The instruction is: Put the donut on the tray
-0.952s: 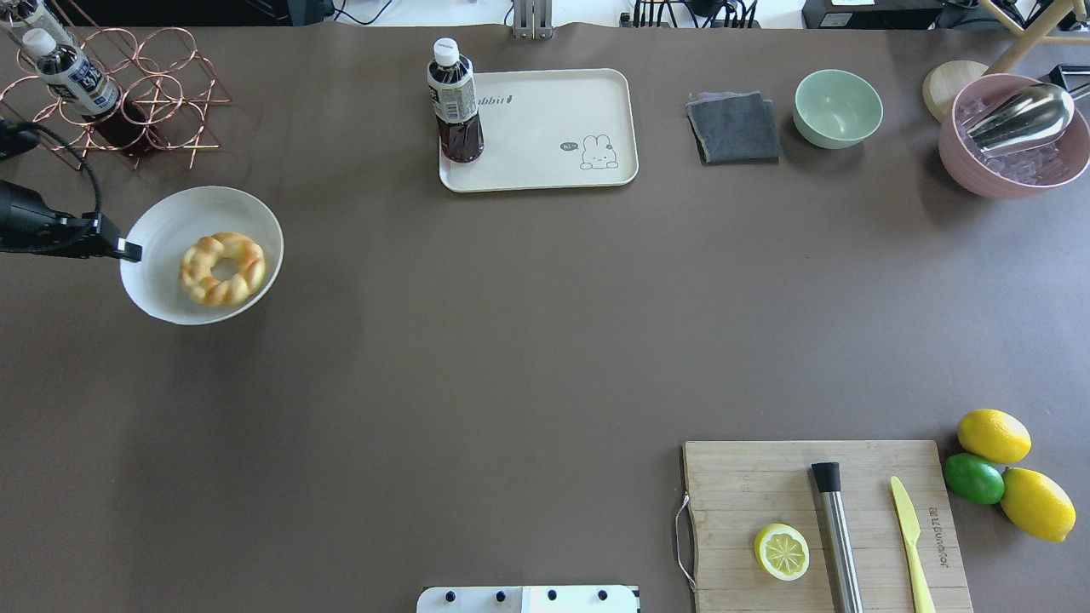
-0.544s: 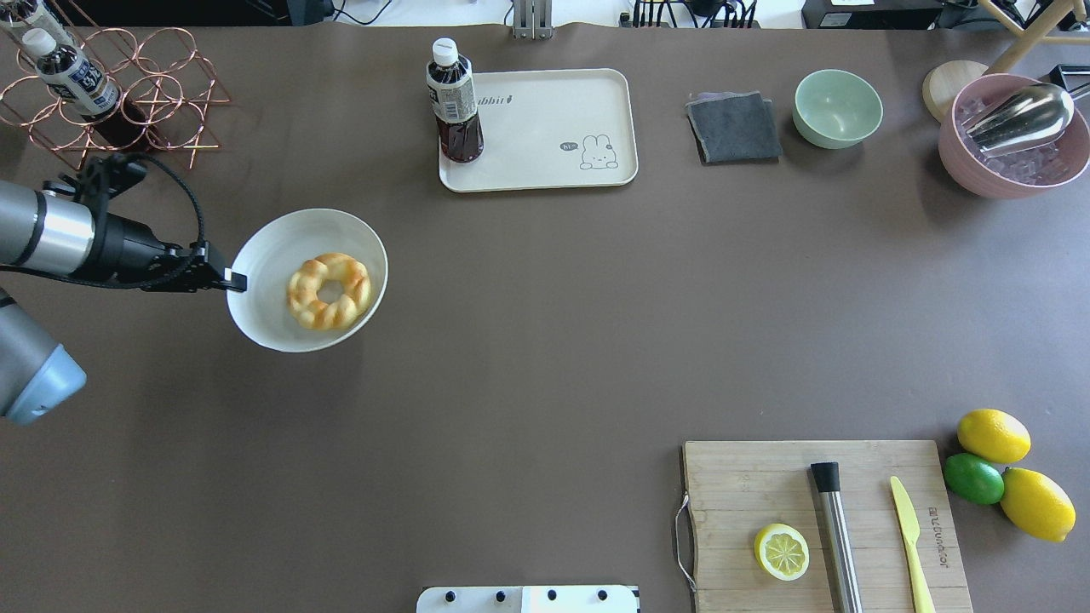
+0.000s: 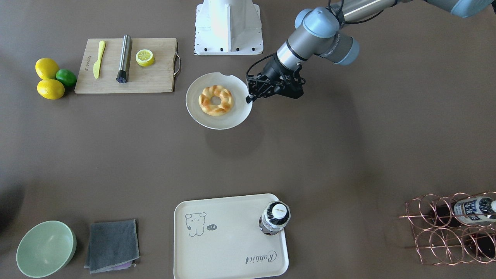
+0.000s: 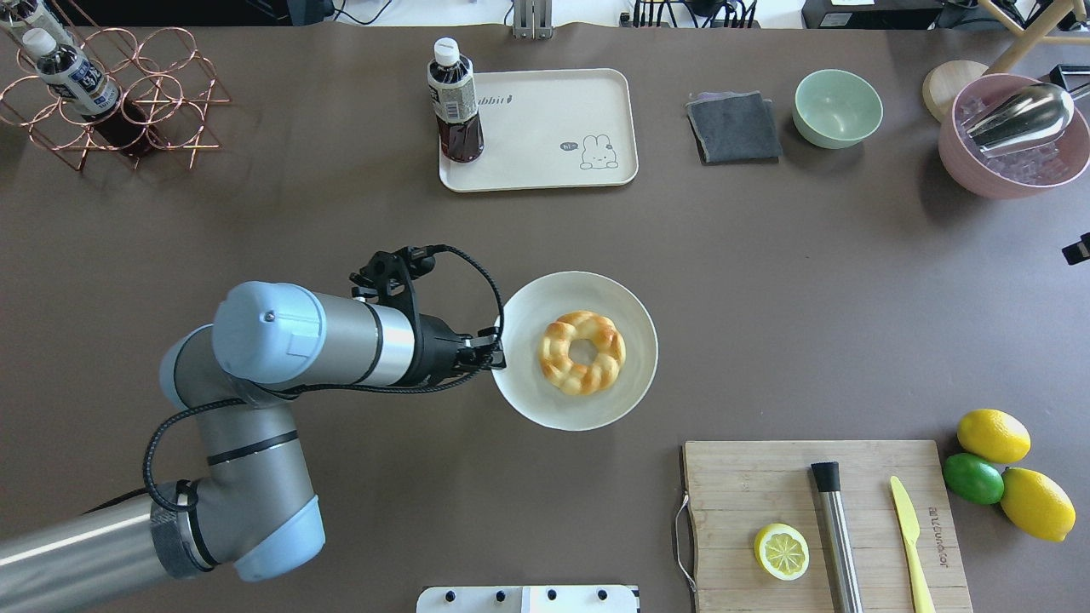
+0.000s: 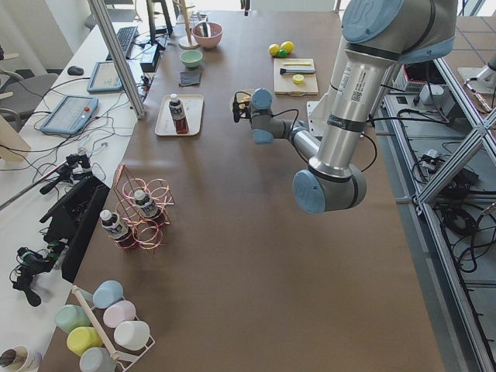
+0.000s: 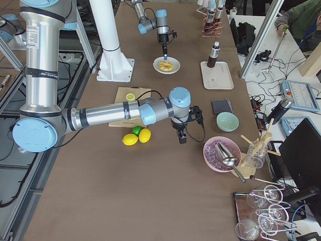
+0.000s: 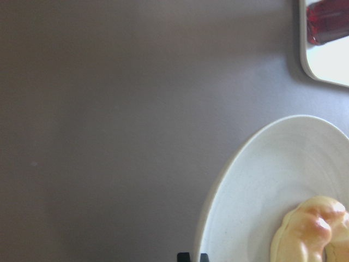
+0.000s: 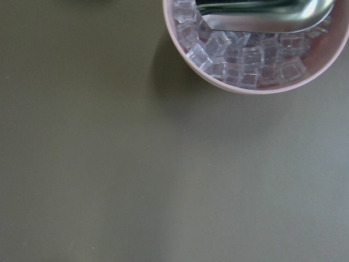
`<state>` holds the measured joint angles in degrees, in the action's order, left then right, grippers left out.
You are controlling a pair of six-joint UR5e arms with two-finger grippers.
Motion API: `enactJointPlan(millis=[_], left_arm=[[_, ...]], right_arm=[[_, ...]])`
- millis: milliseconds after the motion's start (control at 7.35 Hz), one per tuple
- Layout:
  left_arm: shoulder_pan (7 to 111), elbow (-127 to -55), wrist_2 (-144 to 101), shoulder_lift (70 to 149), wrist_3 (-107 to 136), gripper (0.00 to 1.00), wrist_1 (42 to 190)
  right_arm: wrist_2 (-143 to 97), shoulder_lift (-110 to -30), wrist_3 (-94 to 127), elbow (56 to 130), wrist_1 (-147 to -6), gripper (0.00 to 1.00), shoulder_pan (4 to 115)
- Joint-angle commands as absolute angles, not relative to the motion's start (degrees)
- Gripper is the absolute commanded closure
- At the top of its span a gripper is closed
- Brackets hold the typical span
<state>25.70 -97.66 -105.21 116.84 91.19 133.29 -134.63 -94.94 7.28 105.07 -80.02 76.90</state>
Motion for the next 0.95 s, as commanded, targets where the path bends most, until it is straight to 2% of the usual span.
enactJointPlan(millis=[0,272,408,544,816], left_arm=[[19.62,-99.23,-97.59,124.69,93.95,1.0,122.37],[17.32,-98.09,-93.97,131.19,95.18,1.0,115.79],[17.23,-95.13,-93.52,134.18,96.75,1.0,115.14],[17.23,-92.31,-93.17,137.08,97.12,1.0,115.14],[17.66,-89.13,-91.58,138.16,96.42,1.0,115.31]], right_arm=[[-134.3,-94.84,30.05,106.6,-68.86,0.0,65.97],[-133.07,-91.34,48.0,108.62,-64.52,0.03,57.61],[-130.54,-88.01,60.52,110.81,-64.51,0.04,52.44],[-129.21,-86.24,64.3,112.31,-64.51,0.04,49.08],[-129.72,-87.36,64.77,115.3,-64.69,0.04,48.52]])
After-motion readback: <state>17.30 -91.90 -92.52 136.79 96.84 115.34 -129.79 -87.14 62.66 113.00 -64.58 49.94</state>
